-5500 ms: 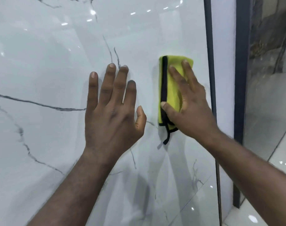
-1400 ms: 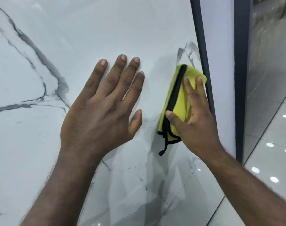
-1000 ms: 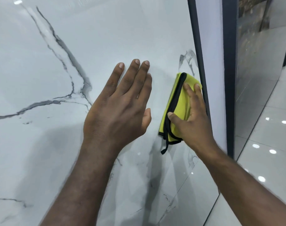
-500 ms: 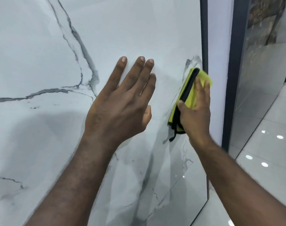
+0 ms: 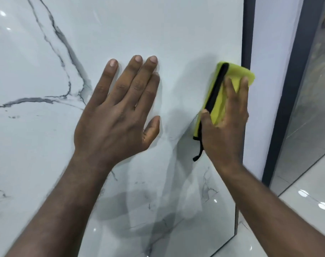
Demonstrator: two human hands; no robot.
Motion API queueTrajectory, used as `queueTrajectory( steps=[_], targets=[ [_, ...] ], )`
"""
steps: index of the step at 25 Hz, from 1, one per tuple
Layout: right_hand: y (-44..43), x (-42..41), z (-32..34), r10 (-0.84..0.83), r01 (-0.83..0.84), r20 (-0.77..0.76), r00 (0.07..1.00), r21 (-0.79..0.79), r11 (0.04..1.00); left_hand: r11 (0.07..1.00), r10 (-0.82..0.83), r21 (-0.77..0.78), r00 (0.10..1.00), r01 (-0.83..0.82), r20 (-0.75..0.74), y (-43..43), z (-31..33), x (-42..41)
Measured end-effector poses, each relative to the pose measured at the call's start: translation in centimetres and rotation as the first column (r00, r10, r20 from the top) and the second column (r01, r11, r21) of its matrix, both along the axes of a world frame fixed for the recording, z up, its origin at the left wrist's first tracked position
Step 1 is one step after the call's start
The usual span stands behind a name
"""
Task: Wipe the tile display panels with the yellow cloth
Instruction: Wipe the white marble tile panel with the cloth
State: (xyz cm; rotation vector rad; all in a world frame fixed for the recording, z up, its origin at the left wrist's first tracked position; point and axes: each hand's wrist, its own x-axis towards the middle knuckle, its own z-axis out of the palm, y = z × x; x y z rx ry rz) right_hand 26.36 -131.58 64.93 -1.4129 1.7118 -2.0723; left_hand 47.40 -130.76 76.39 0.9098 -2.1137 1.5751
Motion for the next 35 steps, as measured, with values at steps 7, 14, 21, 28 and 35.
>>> queueTrajectory(
  steps=[7, 14, 21, 28, 35],
  targets=[
    [-0.6, -2.1, -7.0, -0.040, 0.040, -0.021, 0.999, -0.023, 0.999, 0.997, 0.016, 0.078, 0.998, -0.012, -0.055, 0.2, -3.6, -1.7],
    [0.8, 1.0, -10.3, -0.025, 0.018, -0.130, 0.991, -0.053, 0.998, 0.997, 0.032, 0.070, 0.996, -0.038, 0.084, -0.3, -4.6, -1.3],
    [0.3, 1.7, -8.0, -0.047, 0.042, -0.067, 0.997, -0.083, 0.996, 0.995, 0.040, 0.087, 0.993, -0.050, 0.113, -0.4, -4.7, -1.3],
    [-0.2, 1.1, -7.5, -0.117, 0.098, 0.221, 0.968, 0.096, 0.991, 0.996, -0.015, 0.089, 0.996, 0.007, 0.083, -0.5, -4.8, -1.3],
    [3.6, 6.4, -8.6, 0.032, -0.100, 0.359, 0.933, 0.171, 0.980, 0.983, -0.103, 0.136, 0.985, 0.122, -0.140, 2.3, -4.1, 3.0]
  ],
)
